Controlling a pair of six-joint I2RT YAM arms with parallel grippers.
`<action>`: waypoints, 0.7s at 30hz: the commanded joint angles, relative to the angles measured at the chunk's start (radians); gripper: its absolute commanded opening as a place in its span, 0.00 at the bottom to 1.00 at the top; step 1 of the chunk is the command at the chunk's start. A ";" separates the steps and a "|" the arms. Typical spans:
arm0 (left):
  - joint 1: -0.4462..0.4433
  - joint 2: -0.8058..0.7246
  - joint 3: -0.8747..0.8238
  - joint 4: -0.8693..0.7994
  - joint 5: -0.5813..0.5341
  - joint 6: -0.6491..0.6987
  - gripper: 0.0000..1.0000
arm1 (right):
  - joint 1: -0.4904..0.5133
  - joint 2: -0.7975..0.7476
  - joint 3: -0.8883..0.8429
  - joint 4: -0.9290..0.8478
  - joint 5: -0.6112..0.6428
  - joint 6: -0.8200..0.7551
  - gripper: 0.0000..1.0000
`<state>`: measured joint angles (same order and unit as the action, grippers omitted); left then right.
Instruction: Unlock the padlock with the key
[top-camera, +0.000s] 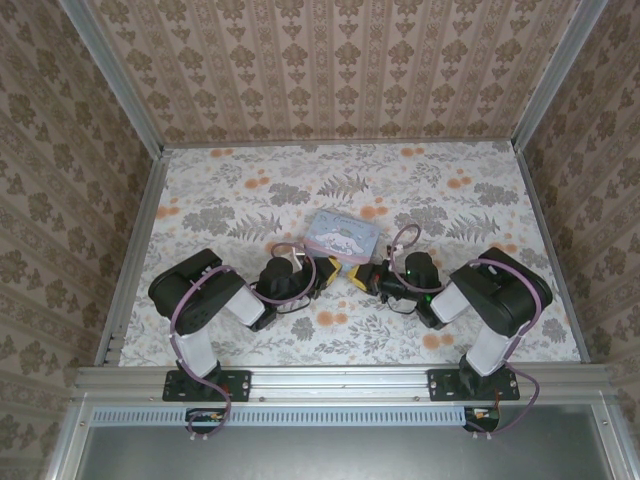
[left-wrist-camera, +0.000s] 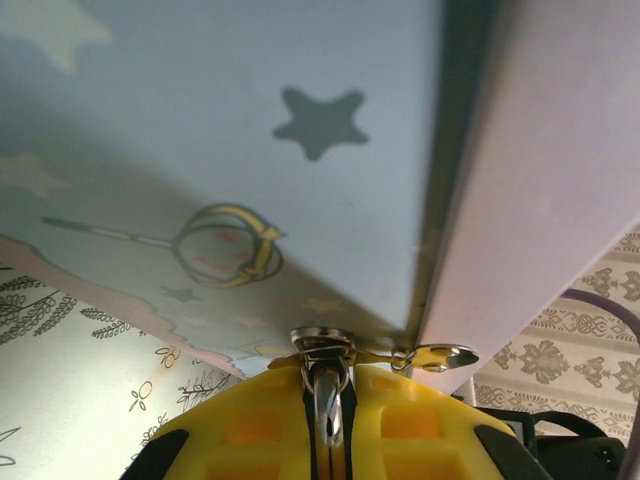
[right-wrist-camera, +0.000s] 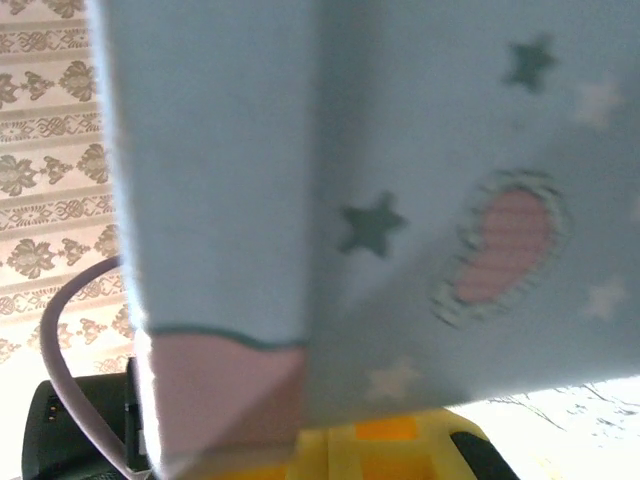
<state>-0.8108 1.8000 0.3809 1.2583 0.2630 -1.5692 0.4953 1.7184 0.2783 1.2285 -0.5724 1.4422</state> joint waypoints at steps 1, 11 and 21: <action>-0.001 -0.017 0.007 0.046 0.019 0.027 0.00 | 0.006 -0.047 -0.026 -0.010 0.024 -0.012 0.00; -0.001 -0.016 0.013 0.046 0.021 0.027 0.00 | 0.007 -0.079 0.002 -0.083 0.021 -0.034 0.00; -0.002 -0.017 0.015 0.046 0.021 0.024 0.00 | 0.015 -0.024 0.025 -0.046 0.023 -0.019 0.00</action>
<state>-0.8108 1.8000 0.3809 1.2583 0.2630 -1.5669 0.5022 1.6752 0.2802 1.1595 -0.5598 1.4345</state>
